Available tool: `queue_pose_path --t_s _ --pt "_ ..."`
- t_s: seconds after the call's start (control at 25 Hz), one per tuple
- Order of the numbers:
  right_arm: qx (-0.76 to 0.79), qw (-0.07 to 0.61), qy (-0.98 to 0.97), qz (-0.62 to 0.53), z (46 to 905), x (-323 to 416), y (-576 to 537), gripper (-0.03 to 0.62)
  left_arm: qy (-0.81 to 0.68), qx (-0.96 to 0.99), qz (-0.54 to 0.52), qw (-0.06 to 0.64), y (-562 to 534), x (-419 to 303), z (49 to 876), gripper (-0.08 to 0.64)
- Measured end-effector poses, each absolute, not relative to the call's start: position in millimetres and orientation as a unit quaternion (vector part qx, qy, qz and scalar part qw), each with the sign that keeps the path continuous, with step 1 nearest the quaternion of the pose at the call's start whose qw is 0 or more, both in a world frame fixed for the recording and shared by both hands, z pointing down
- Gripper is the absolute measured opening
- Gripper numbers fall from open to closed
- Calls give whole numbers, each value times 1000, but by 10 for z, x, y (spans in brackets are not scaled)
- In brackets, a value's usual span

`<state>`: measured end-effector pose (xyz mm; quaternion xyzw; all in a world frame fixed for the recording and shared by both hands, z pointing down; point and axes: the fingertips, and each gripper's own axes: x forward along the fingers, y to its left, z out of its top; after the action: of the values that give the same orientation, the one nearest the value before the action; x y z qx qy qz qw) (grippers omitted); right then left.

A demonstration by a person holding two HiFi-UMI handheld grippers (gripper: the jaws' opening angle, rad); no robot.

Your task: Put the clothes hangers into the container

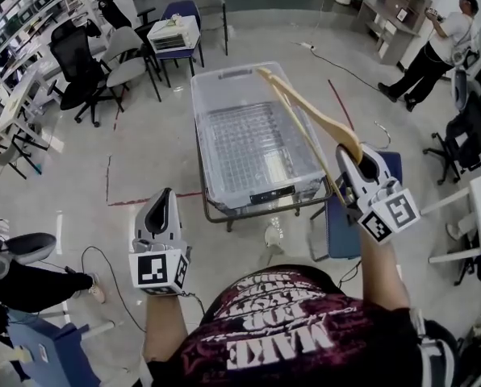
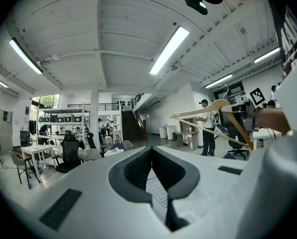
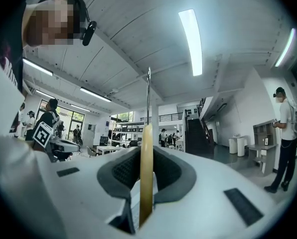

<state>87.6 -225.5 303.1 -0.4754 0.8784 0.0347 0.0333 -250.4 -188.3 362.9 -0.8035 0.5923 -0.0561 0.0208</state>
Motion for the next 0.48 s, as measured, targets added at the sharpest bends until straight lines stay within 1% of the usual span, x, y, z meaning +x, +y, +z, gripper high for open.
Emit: queue_pose_path --t_s 0.28,0.48 --pt "-468 29 883 12 3205 881 -2666 61 589 -806 -54 21 -2243 -2370 3646 6" --pt "-463 22 886 -6 3360 850 -2976 61 588 -808 -50 0 -2568 -2299 3765 6"
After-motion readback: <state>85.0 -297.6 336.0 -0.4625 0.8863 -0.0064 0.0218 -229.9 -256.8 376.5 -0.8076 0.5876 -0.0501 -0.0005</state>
